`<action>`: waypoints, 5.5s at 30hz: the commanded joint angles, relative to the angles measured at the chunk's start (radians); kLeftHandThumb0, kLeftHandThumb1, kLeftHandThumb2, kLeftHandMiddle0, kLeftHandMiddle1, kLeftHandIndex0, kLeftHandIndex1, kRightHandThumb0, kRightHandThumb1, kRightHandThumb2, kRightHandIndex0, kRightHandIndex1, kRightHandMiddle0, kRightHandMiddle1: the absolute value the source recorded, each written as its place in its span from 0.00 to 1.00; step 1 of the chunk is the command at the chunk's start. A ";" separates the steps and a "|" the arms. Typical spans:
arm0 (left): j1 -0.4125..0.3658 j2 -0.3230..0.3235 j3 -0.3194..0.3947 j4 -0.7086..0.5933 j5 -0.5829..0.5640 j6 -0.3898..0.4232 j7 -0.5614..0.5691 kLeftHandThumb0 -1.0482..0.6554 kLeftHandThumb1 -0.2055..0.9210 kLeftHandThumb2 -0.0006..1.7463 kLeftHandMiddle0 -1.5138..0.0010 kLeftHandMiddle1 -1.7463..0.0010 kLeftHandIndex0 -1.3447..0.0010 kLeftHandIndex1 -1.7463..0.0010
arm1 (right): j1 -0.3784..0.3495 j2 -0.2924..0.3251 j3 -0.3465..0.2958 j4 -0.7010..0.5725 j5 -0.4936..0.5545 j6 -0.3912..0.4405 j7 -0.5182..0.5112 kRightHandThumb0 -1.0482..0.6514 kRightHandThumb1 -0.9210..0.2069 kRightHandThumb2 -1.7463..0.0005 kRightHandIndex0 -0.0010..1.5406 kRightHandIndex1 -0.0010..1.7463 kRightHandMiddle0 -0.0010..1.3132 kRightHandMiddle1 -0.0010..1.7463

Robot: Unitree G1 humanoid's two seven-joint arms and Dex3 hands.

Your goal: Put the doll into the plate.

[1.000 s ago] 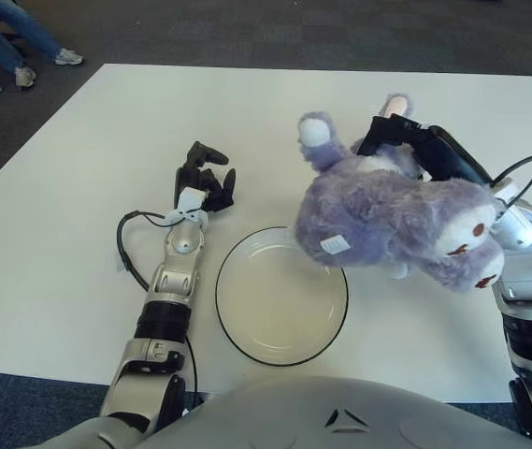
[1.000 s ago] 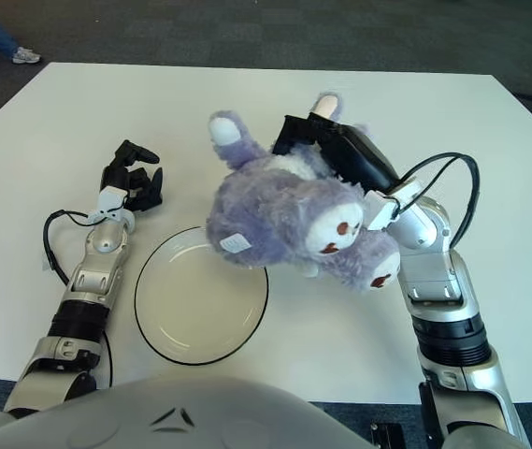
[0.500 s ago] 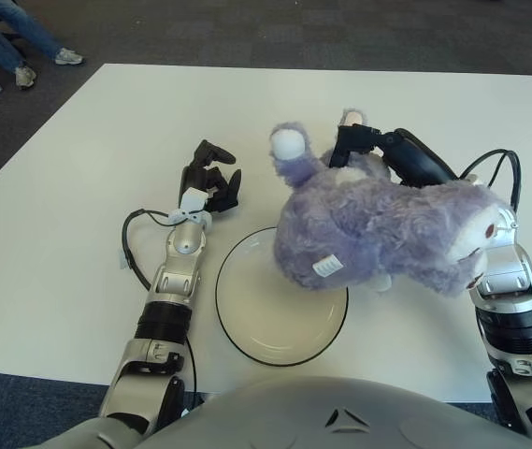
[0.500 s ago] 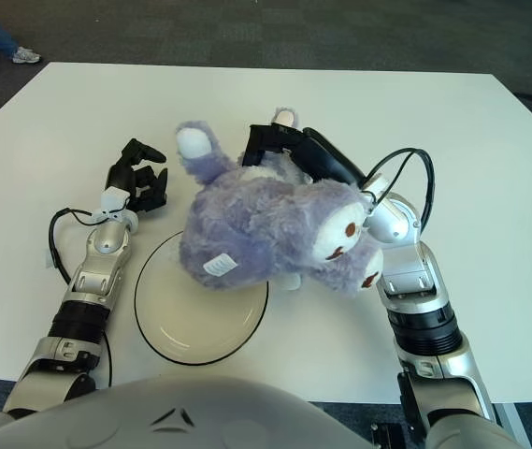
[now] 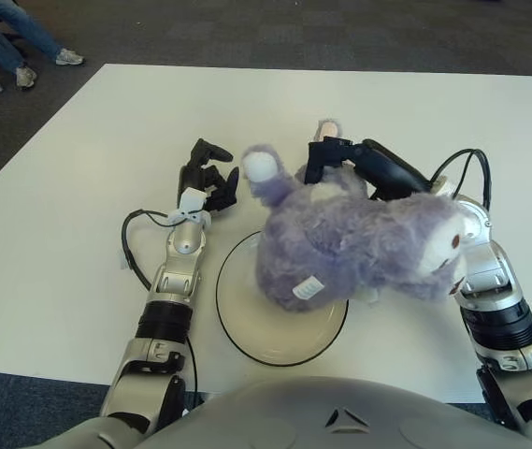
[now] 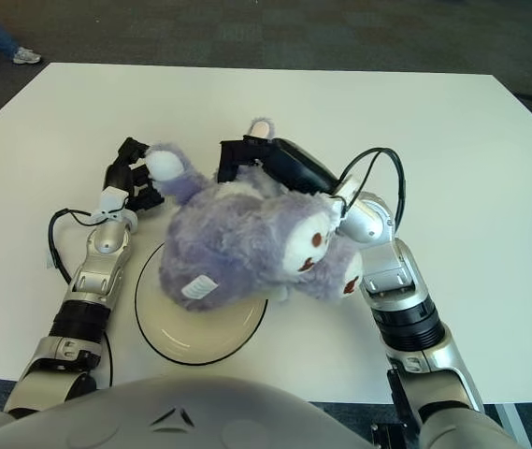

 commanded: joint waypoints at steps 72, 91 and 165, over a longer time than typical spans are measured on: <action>-0.041 0.012 -0.043 0.241 0.072 -0.152 0.085 0.61 0.50 0.71 0.65 0.00 0.66 0.06 | -0.040 -0.088 0.034 -0.124 0.054 0.176 0.265 0.51 0.67 0.32 0.00 0.57 0.00 0.49; -0.043 0.005 -0.051 0.229 0.091 -0.116 0.098 0.61 0.56 0.67 0.70 0.00 0.71 0.03 | -0.041 -0.125 0.024 -0.084 0.079 0.101 0.284 0.39 0.59 0.40 0.02 0.38 0.00 0.41; 0.003 0.006 0.084 0.037 -0.242 0.090 -0.191 0.61 0.49 0.74 0.68 0.00 0.65 0.00 | 0.176 0.168 -0.375 0.422 0.281 0.025 -0.213 0.61 0.66 0.18 0.48 1.00 0.43 0.90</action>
